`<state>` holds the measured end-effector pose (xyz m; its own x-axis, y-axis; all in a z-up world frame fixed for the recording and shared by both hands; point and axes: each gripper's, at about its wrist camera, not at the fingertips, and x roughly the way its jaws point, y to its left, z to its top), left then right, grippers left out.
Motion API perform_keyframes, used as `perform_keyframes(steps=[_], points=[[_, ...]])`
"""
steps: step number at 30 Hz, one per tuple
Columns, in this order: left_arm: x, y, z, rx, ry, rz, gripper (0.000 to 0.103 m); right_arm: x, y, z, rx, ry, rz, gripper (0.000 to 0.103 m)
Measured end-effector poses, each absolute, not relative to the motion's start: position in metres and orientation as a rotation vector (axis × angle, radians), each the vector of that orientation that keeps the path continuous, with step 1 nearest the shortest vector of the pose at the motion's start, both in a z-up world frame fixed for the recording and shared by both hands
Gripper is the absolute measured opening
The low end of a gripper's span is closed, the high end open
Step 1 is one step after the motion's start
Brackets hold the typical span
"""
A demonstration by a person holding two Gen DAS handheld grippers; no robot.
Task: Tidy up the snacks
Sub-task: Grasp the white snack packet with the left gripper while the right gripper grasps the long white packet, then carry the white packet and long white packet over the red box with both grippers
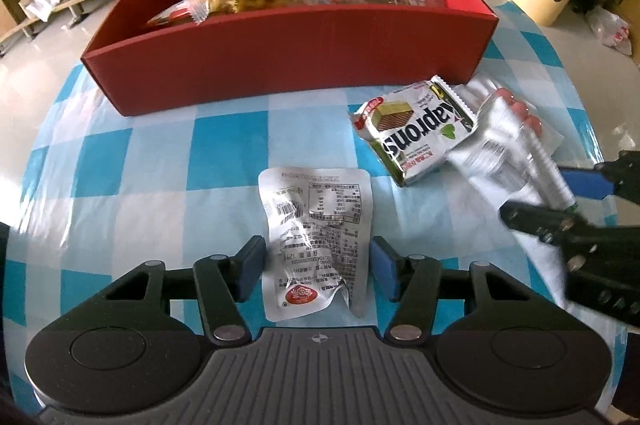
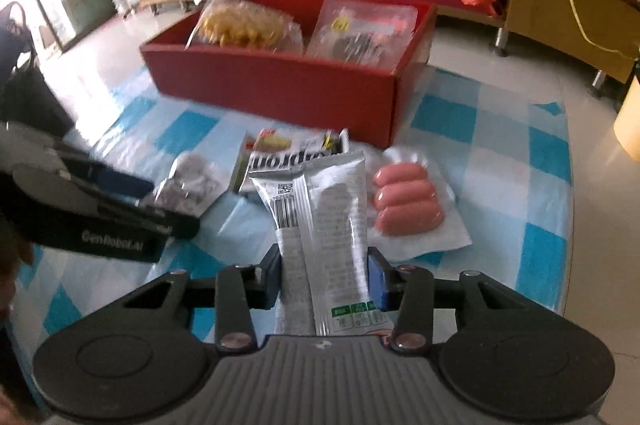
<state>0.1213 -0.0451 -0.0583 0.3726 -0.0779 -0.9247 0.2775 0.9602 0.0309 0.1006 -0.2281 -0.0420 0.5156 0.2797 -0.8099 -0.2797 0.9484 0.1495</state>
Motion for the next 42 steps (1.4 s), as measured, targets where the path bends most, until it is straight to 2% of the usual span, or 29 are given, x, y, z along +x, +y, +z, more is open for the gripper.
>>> perform_keyframes(steps=[28, 42], points=[[0.125, -0.039, 0.002, 0.07, 1.034, -0.283, 0.064, 0.118, -0.251, -0.005, 0.179, 0.849, 0.32, 0.042], [0.152, -0.042, 0.034, 0.026, 0.935, -0.262, 0.064, 0.144, -0.246, 0.015, 0.228, 0.775, 0.314, 0.042]])
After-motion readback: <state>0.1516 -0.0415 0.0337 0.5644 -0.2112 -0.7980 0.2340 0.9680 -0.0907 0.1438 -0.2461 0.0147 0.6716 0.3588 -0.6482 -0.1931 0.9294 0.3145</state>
